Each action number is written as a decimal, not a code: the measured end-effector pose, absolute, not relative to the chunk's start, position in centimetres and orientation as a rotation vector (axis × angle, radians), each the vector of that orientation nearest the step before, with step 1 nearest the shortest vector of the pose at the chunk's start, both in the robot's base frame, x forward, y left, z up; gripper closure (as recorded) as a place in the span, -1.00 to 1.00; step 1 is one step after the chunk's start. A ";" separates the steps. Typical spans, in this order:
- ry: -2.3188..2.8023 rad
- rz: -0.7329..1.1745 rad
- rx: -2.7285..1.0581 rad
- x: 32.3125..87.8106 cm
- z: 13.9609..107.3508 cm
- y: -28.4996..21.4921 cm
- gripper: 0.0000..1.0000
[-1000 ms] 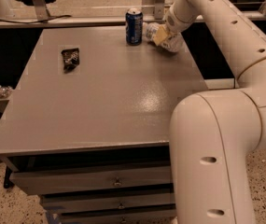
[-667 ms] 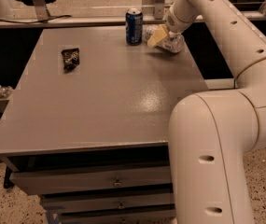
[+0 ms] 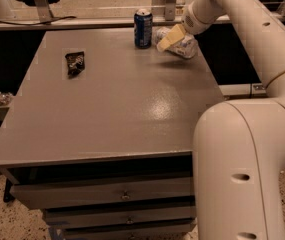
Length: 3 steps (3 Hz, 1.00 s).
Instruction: Move blue plastic bottle near pepsi can
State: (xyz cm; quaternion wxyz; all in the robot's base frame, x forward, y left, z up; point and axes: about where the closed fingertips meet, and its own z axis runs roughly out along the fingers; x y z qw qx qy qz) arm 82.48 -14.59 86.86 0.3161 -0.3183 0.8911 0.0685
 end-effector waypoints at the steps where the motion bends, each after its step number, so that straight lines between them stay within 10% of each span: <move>1: 2.259 0.177 -0.905 80.1 89.1 -16.4 -1.00; 3: 2.048 0.145 -1.079 71.8 92.3 -21.4 -1.00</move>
Offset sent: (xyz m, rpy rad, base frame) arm -0.1335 -0.0843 0.0702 -0.0898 -0.2855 0.2339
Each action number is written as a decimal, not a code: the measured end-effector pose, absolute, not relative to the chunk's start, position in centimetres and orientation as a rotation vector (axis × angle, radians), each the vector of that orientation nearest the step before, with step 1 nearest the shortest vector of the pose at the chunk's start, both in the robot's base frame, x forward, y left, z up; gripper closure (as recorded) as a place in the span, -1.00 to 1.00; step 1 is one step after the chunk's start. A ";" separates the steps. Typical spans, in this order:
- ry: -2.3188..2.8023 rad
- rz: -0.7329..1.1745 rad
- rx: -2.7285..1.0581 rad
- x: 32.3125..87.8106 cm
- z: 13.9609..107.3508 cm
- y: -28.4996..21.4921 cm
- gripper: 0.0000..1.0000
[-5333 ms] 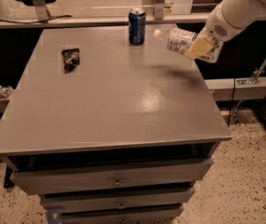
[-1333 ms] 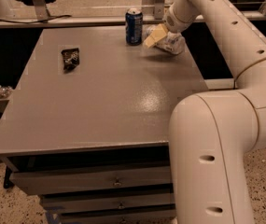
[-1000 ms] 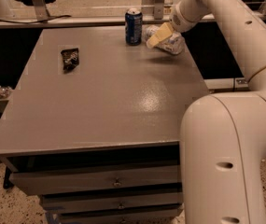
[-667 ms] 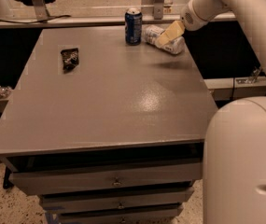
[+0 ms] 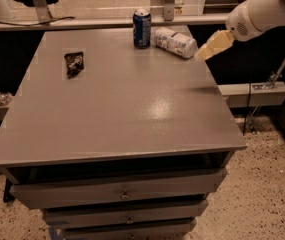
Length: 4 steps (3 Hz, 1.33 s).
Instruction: Move blue plastic bottle near pepsi can
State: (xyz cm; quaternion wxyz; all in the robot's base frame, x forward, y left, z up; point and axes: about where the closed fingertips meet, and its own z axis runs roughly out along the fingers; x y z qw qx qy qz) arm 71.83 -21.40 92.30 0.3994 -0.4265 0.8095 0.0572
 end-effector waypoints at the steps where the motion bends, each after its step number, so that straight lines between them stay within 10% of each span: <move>1: 1.934 0.222 -1.143 67.6 92.6 -24.3 -1.00; 4: 1.775 0.333 -1.316 64.2 92.8 -25.9 -1.00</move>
Offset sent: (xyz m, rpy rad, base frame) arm -0.1114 -0.0913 0.0201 0.1435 -0.1521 0.4687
